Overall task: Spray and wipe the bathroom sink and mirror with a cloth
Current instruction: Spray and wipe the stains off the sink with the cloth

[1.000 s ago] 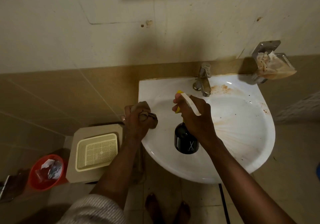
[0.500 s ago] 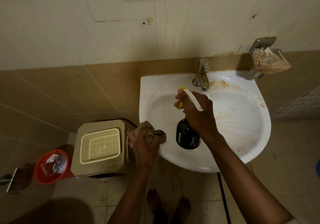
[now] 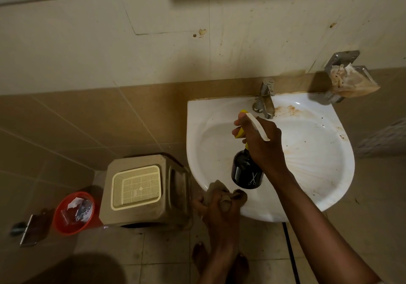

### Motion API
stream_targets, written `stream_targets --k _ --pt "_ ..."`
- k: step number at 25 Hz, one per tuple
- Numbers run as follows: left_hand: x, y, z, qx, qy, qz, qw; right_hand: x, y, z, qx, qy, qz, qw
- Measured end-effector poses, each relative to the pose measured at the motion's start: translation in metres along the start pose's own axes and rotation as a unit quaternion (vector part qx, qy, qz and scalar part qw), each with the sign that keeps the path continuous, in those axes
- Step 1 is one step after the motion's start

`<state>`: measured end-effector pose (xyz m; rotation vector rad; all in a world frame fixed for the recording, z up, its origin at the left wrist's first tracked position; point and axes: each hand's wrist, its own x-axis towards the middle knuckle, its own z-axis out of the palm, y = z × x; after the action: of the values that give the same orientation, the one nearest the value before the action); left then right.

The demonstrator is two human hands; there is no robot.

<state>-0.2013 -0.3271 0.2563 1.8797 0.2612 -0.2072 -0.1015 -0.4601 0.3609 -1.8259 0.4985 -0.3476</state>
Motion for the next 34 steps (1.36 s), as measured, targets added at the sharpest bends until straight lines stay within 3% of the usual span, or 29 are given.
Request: stream_targets --k 2,6,11,16,18,21,23,26,28,34 --pt "-0.002 0.016 -0.011 0.0 -0.023 0.022 0.999 0.002 -0.003 -0.004 0.003 0.008 -0.003 1.0" --pt "0.066 0.047 -0.037 0.093 0.027 0.145 0.985 0.012 -0.006 -0.025 0.001 0.042 0.001 0.999" --pt "0.146 0.029 -0.036 0.26 0.029 0.141 0.955 0.007 0.002 -0.045 -0.014 0.069 0.014 0.997" --pt "0.111 -0.003 -0.028 0.256 0.044 0.109 0.959 0.0 0.01 -0.044 -0.012 0.065 0.026 0.997" --pt "0.085 -0.012 -0.021 0.245 0.091 0.083 0.962 -0.002 0.009 -0.044 -0.014 0.064 0.03 0.997" --pt "0.04 -0.012 -0.001 0.125 0.131 0.101 0.978 -0.005 0.007 -0.049 -0.019 0.063 0.023 0.998" --pt "0.008 -0.012 0.015 0.076 0.1 0.109 0.986 -0.006 0.007 -0.055 -0.02 0.065 0.017 0.998" --pt "-0.032 -0.018 0.041 0.1 0.065 0.097 0.988 -0.009 0.009 -0.065 -0.02 0.07 0.022 0.997" --pt "-0.047 -0.017 0.058 0.132 0.034 0.054 0.989 -0.011 0.009 -0.07 -0.019 0.076 0.027 0.997" --pt "-0.066 -0.014 0.078 0.264 -0.057 0.063 0.961 -0.017 0.007 -0.086 0.0 0.088 0.032 0.996"
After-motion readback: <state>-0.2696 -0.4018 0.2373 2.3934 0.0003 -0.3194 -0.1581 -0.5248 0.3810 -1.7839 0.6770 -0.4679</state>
